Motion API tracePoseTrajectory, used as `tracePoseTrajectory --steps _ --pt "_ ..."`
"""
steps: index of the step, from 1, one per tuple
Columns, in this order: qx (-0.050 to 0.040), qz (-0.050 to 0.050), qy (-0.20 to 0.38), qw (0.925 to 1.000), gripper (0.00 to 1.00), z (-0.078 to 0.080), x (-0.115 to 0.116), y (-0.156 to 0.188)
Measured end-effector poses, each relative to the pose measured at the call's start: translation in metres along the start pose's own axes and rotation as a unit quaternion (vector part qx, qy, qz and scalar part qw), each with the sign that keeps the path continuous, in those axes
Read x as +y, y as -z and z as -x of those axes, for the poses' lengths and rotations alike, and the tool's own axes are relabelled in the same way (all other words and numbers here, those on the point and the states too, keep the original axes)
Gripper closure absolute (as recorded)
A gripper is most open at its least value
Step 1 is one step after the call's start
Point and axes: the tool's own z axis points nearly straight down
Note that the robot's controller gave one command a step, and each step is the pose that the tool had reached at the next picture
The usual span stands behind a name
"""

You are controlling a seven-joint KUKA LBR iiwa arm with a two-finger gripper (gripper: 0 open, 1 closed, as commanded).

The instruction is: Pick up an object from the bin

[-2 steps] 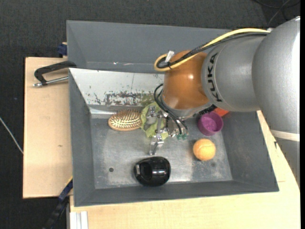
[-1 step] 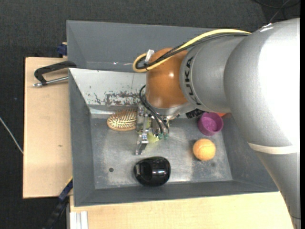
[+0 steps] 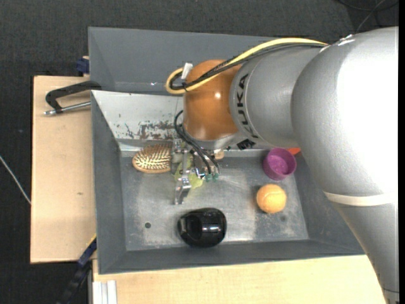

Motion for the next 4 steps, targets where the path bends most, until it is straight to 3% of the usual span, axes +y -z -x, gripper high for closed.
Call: tracePoseTrajectory --steps 1,3,4 --pt "-0.0158 0.007 -0.101 0.9947 1.0 -0.009 0.009 0.004" --pt "-0.0143 0.007 -0.101 0.9947 1.0 -0.011 0.009 0.008" --pt "-0.012 0.007 -0.101 0.9948 1.0 -0.013 0.009 0.026"
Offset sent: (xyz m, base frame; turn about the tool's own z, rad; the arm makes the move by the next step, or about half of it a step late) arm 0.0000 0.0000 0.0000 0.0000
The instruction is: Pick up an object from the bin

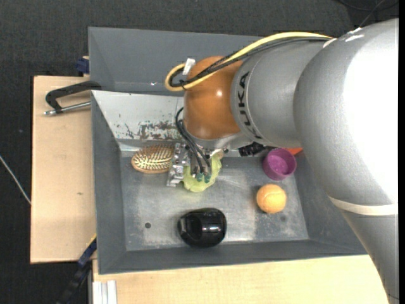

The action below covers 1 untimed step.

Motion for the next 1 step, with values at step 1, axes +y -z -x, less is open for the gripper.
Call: tracePoseTrajectory --steps 1 --pt "-0.0025 0.001 0.0 1.0 1.0 0.0016 0.0007 0.0208"
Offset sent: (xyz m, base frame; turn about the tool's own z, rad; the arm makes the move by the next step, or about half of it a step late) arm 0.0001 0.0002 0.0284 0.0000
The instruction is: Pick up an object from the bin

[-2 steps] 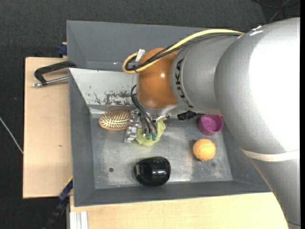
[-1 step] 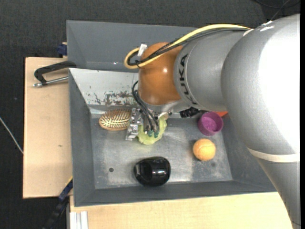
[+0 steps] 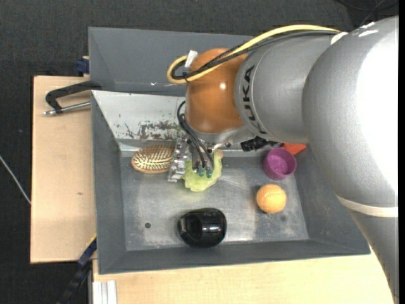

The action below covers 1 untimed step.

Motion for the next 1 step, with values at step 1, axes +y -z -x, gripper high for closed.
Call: tracePoseTrajectory --steps 1 --pt "-0.0015 0.0 0.0 1.0 1.0 0.0006 0.0003 0.0157"
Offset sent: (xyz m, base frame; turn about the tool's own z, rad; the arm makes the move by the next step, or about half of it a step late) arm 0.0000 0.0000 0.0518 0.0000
